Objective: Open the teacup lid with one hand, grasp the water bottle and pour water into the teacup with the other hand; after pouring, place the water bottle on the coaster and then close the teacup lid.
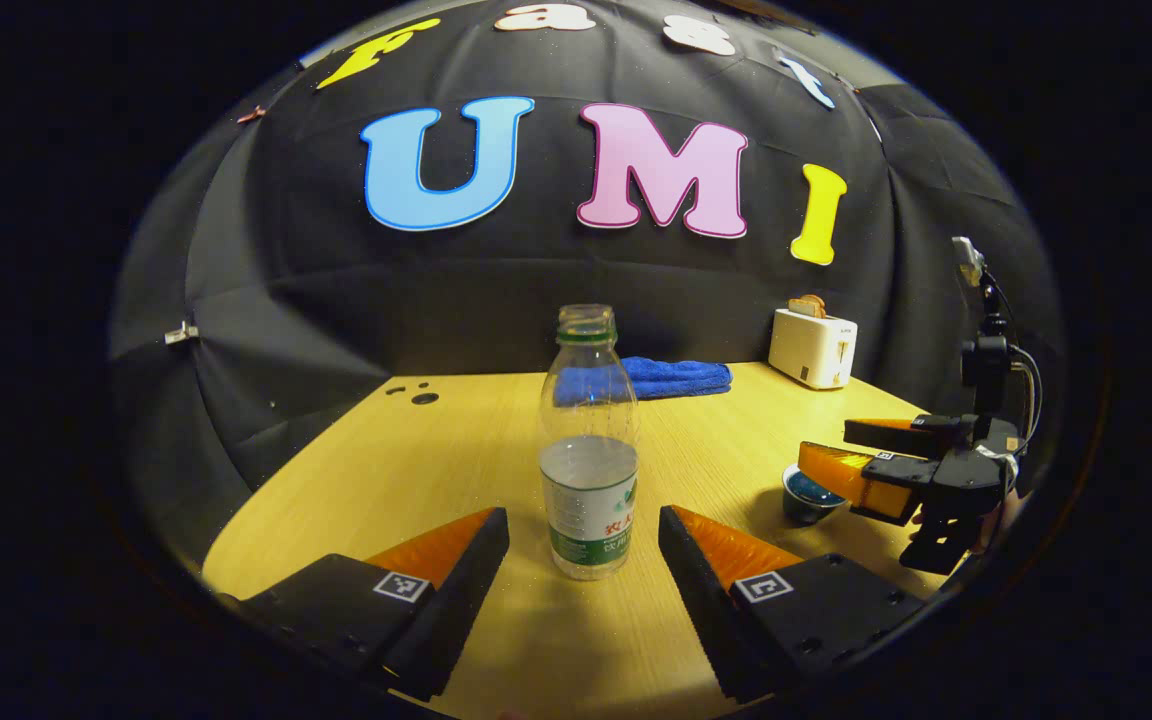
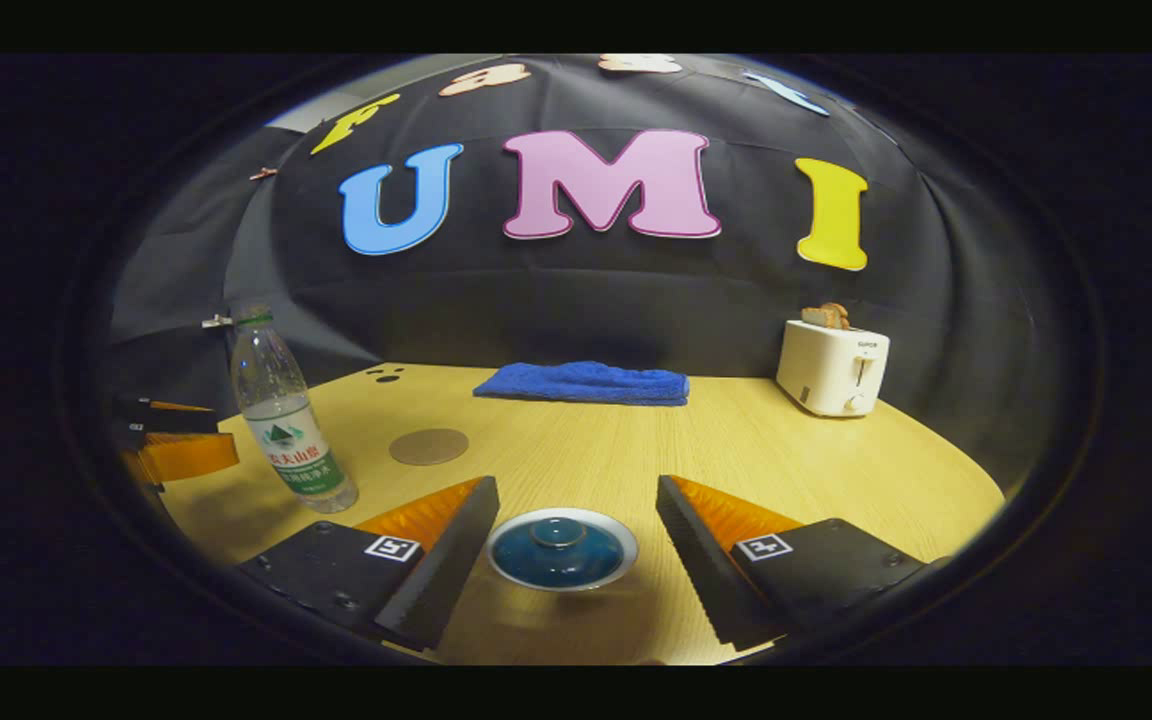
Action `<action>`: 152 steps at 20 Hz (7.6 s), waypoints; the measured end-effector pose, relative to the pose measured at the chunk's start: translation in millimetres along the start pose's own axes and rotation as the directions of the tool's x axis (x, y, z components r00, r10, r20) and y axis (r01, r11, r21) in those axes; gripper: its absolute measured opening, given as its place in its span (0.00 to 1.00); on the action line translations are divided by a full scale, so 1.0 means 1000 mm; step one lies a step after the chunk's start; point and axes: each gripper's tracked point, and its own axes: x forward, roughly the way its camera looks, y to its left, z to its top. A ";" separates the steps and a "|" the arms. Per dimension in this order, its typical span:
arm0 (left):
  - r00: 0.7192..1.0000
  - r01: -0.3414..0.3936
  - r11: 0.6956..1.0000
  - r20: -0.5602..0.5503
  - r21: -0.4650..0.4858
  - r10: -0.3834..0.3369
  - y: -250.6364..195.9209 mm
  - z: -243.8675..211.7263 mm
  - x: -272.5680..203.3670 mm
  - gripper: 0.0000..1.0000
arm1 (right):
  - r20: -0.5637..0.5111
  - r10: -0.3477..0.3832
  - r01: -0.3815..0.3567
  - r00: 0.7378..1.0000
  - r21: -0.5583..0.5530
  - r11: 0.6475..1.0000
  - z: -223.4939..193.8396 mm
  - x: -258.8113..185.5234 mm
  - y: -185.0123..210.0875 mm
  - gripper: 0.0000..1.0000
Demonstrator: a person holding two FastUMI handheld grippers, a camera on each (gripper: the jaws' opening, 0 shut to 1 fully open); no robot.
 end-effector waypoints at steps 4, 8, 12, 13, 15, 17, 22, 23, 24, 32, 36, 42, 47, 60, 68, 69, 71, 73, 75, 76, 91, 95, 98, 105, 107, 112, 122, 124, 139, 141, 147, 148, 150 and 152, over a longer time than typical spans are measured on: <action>1.000 -0.001 1.000 -0.010 -0.007 0.001 -0.001 -0.019 0.010 0.95 | 0.008 0.014 -0.014 1.000 0.004 1.000 -0.006 0.005 0.006 0.98; 1.000 -0.001 1.000 -0.011 -0.018 0.001 -0.002 -0.022 0.016 0.95 | 0.002 0.019 -0.019 1.000 0.000 1.000 -0.014 0.009 0.009 0.84; 1.000 -0.003 1.000 -0.001 -0.003 0.003 -0.001 -0.019 0.014 0.95 | 0.010 0.021 -0.021 1.000 -0.017 1.000 -0.013 0.010 0.008 0.70; 1.000 -0.004 1.000 -0.002 0.000 0.004 -0.001 -0.019 0.014 0.95 | 0.003 0.028 -0.028 1.000 -0.018 0.999 -0.016 0.011 0.009 0.65; 1.000 -0.005 1.000 -0.009 0.011 0.005 -0.002 -0.021 0.015 0.95 | -0.004 0.053 -0.053 0.999 -0.003 0.999 -0.016 0.011 0.014 0.56; 1.000 -0.004 1.000 -0.025 0.016 0.004 -0.004 -0.025 0.018 0.95 | -0.008 0.062 -0.062 0.998 -0.001 0.998 -0.015 0.011 0.016 0.44; 0.999 0.005 1.000 -0.031 0.023 -0.004 -0.013 -0.030 0.012 0.95 | -0.004 0.075 -0.075 0.997 -0.033 0.997 -0.015 0.013 0.015 0.29; 0.999 0.004 1.000 -0.034 0.023 -0.003 -0.014 -0.032 0.011 0.99 | -0.009 0.076 -0.076 0.997 -0.035 0.996 -0.015 0.013 0.016 0.33; 0.999 0.002 1.000 -0.035 0.021 -0.001 -0.014 -0.032 0.012 0.95 | -0.015 0.076 -0.076 0.997 -0.029 0.997 -0.015 0.012 0.015 0.32; 0.999 0.008 0.999 -0.034 0.042 -0.006 -0.010 -0.033 0.010 0.95 | -0.039 0.103 -0.105 0.994 -0.049 0.993 -0.003 0.016 0.012 0.31; 0.999 0.018 0.999 -0.028 0.046 -0.017 -0.010 -0.032 0.024 0.95 | -0.043 0.110 -0.112 0.993 -0.048 0.993 0.005 0.015 0.009 0.27; 1.000 0.006 0.999 0.029 0.033 -0.007 -0.007 -0.014 0.052 0.95 | -0.043 0.118 -0.120 0.992 -0.037 0.992 0.020 0.016 0.007 0.22; 0.998 0.015 0.998 0.061 0.060 -0.018 -0.005 -0.003 0.077 0.95 | -0.039 0.111 -0.112 0.993 -0.022 0.994 0.031 0.011 0.000 0.27; 0.996 0.037 0.998 0.076 0.045 -0.041 -0.009 0.018 0.118 0.79 | -0.061 0.054 -0.054 0.997 0.007 0.999 0.027 0.003 -0.031 0.22; 0.995 -0.102 0.935 0.036 0.339 0.095 0.009 0.035 0.117 0.76 | -0.059 0.026 -0.025 0.998 0.027 0.999 0.030 -0.004 -0.052 0.22; 0.996 -0.092 0.919 0.030 0.384 0.087 0.006 0.035 0.120 0.76 | -0.059 0.020 -0.018 0.998 0.028 0.999 0.030 -0.005 -0.055 0.22; 0.998 -0.053 0.879 0.000 0.474 0.060 -0.005 0.028 0.120 0.76 | -0.058 0.008 -0.006 0.998 0.030 1.000 0.030 -0.009 -0.063 0.22; 0.999 -0.023 0.824 -0.008 0.566 0.033 -0.020 0.028 0.123 0.76 | -0.057 -0.007 0.009 0.998 0.034 0.999 0.029 -0.014 -0.071 0.27; 1.000 0.006 0.738 -0.018 0.675 0.008 -0.035 0.029 0.126 0.75 | -0.060 -0.023 0.026 0.998 0.043 0.999 0.026 -0.020 -0.079 0.27; 1.000 0.023 0.697 -0.023 0.717 -0.009 -0.042 0.026 0.125 0.75 | -0.062 -0.032 0.035 0.998 0.049 0.998 0.024 -0.023 -0.083 0.27; 0.982 0.184 0.153 -0.177 0.971 -0.061 -0.088 -0.021 0.166 0.76 | -0.068 -0.092 0.099 0.993 0.105 0.990 -0.001 -0.043 -0.115 0.27; 0.977 0.192 -0.025 -0.193 0.981 -0.086 -0.098 -0.023 0.170 0.75 | -0.065 -0.090 0.097 0.994 0.116 0.989 -0.001 -0.045 -0.118 0.27; 0.975 0.204 -0.106 -0.212 0.973 -0.071 -0.095 -0.025 0.167 0.75 | -0.073 -0.086 0.095 0.994 0.132 0.987 -0.003 -0.046 -0.119 0.27; 0.968 0.212 -0.240 -0.237 0.947 -0.081 -0.102 -0.020 0.171 0.76 | -0.082 -0.067 0.080 0.994 0.167 0.983 -0.005 -0.048 -0.110 0.27; 0.965 0.227 -0.263 -0.253 0.938 -0.069 -0.100 -0.019 0.171 0.75 | -0.081 -0.067 0.080 0.994 0.170 0.982 -0.004 -0.049 -0.109 0.22; 0.957 0.249 -0.338 -0.284 0.908 -0.058 -0.097 -0.015 0.175 0.75 | -0.077 -0.078 0.091 0.994 0.179 0.980 -0.002 -0.049 -0.107 0.27; 0.936 0.289 -0.498 -0.351 0.817 -0.033 -0.096 -0.003 0.185 0.76 | -0.090 -0.094 0.111 0.992 0.208 0.972 -0.005 -0.055 -0.103 0.27; 0.935 0.289 -0.522 -0.354 0.802 -0.026 -0.095 0.000 0.189 0.76 | -0.095 -0.092 0.110 0.991 0.209 0.972 -0.006 -0.056 -0.102 0.27; 0.940 0.246 -0.644 -0.340 0.725 -0.024 -0.108 0.029 0.182 0.76 | -0.099 -0.101 0.121 0.990 0.228 0.966 -0.004 -0.065 -0.104 0.27; 0.942 0.240 -0.653 -0.334 0.718 -0.021 -0.107 0.033 0.181 0.76 | -0.097 -0.104 0.124 0.990 0.231 0.965 -0.003 -0.066 -0.105 0.27; 0.948 0.225 -0.683 -0.319 0.695 -0.013 -0.107 0.044 0.179 0.76 | -0.089 -0.115 0.133 0.989 0.238 0.962 0.000 -0.067 -0.107 0.27; 0.948 0.221 -0.691 -0.319 0.689 -0.014 -0.107 0.046 0.178 0.76 | -0.088 -0.115 0.133 0.989 0.239 0.962 0.000 -0.067 -0.107 0.27; 0.948 0.214 -0.704 -0.318 0.678 -0.017 -0.109 0.048 0.179 0.76 | -0.089 -0.116 0.135 0.989 0.242 0.961 0.001 -0.067 -0.107 0.27; 0.950 0.206 -0.716 -0.313 0.667 -0.017 -0.111 0.050 0.179 0.76 | -0.091 -0.114 0.133 0.989 0.245 0.960 0.001 -0.067 -0.106 0.27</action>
